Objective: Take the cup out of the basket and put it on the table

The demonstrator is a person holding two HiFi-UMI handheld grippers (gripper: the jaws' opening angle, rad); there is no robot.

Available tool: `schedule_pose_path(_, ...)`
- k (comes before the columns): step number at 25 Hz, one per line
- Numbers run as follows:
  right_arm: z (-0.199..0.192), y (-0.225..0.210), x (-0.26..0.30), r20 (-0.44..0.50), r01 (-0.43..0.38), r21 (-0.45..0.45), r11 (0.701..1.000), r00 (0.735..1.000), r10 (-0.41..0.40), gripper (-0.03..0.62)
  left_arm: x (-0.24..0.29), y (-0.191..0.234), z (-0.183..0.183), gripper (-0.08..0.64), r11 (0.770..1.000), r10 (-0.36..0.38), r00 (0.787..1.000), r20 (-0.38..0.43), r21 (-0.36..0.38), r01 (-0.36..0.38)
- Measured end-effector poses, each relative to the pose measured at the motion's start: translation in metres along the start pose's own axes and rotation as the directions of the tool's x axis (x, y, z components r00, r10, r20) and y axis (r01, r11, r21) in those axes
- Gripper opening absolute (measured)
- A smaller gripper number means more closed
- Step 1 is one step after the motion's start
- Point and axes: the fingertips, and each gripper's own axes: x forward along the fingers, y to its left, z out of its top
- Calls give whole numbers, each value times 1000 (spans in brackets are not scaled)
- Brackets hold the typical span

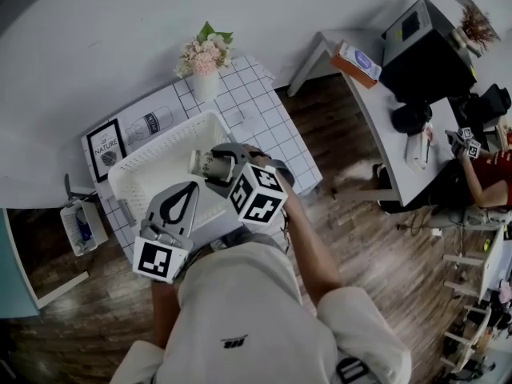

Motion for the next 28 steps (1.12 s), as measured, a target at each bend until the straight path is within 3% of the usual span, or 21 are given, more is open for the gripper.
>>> schedule_pose_path(28,-78,-52,-51,-52,143,176,974,989,-135,278,87,-44,0,6,976,-215,976,-37,16,216)
